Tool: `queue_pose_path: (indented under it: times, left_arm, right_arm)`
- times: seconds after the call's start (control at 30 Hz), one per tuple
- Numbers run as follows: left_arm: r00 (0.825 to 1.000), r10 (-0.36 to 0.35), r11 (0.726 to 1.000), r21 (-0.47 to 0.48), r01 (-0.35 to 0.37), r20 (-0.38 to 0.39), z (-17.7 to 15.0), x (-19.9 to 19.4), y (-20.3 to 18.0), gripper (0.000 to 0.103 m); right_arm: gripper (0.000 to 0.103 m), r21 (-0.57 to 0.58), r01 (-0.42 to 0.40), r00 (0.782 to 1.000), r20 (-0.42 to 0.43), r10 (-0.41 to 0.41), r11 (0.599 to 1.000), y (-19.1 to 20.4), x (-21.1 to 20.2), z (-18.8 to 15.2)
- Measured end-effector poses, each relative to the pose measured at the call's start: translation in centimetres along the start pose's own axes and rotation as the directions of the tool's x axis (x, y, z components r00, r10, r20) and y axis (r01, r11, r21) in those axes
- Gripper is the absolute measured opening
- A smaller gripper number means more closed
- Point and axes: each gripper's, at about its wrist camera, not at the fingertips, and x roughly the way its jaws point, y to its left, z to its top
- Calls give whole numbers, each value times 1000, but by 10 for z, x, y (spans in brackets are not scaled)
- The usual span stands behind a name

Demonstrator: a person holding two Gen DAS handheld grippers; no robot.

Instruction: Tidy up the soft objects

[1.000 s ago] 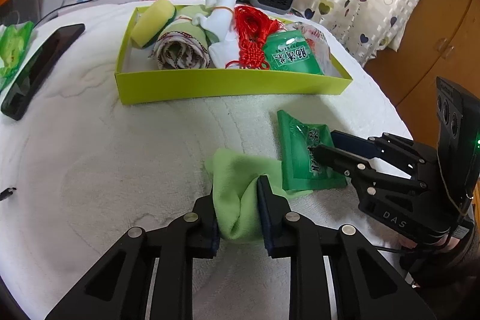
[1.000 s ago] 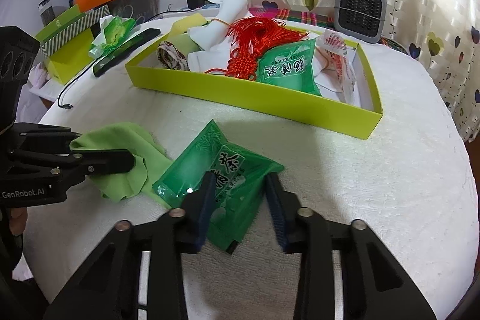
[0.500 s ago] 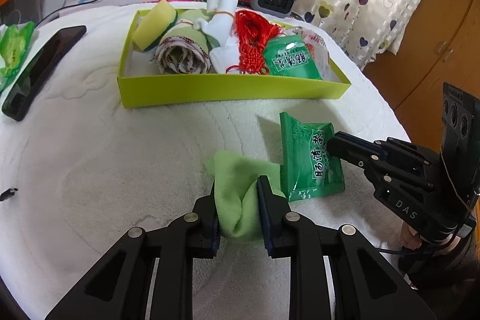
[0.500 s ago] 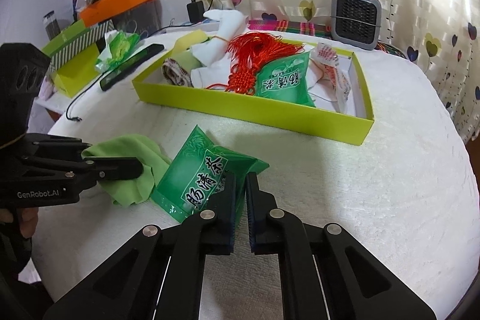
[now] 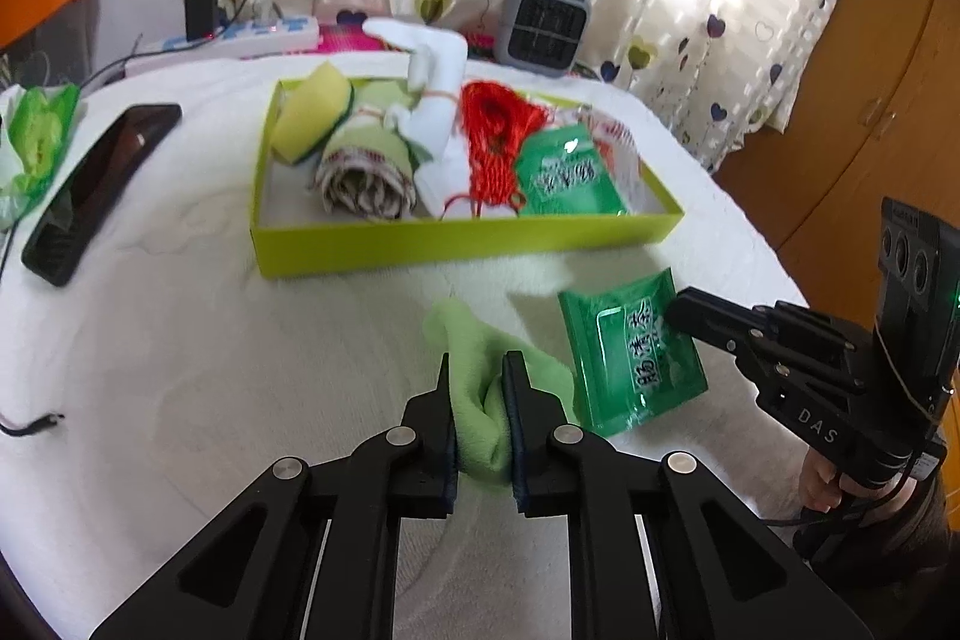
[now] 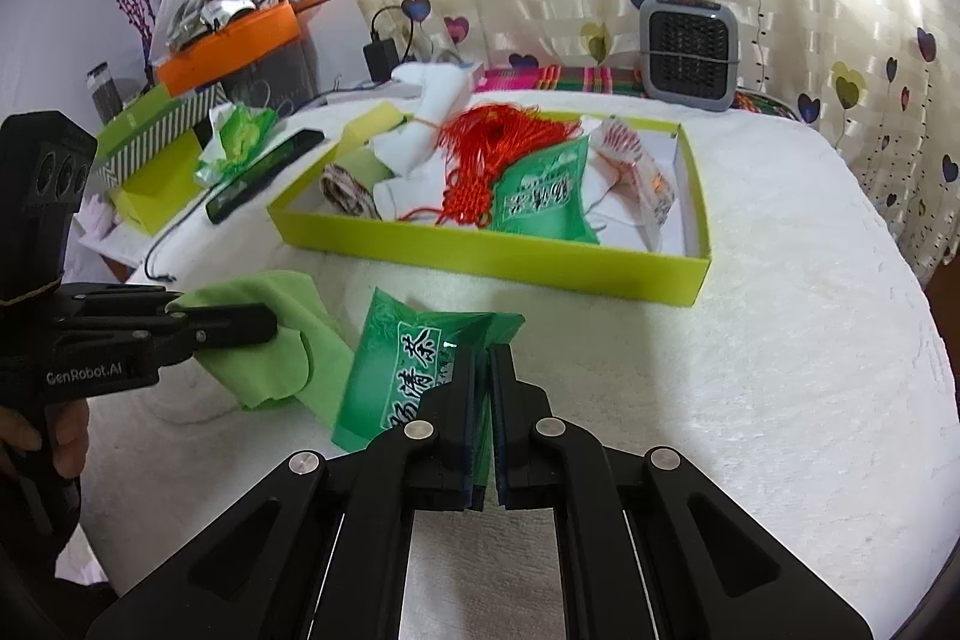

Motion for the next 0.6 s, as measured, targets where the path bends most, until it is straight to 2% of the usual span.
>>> queue_pose_path:
  times: [0.6]
  left_arm:
    - [996, -8, 998, 56, 3, 83, 37, -13, -13, 12]
  right_arm:
    - [4, 43, 23, 994, 110, -27, 999, -16, -27, 27]
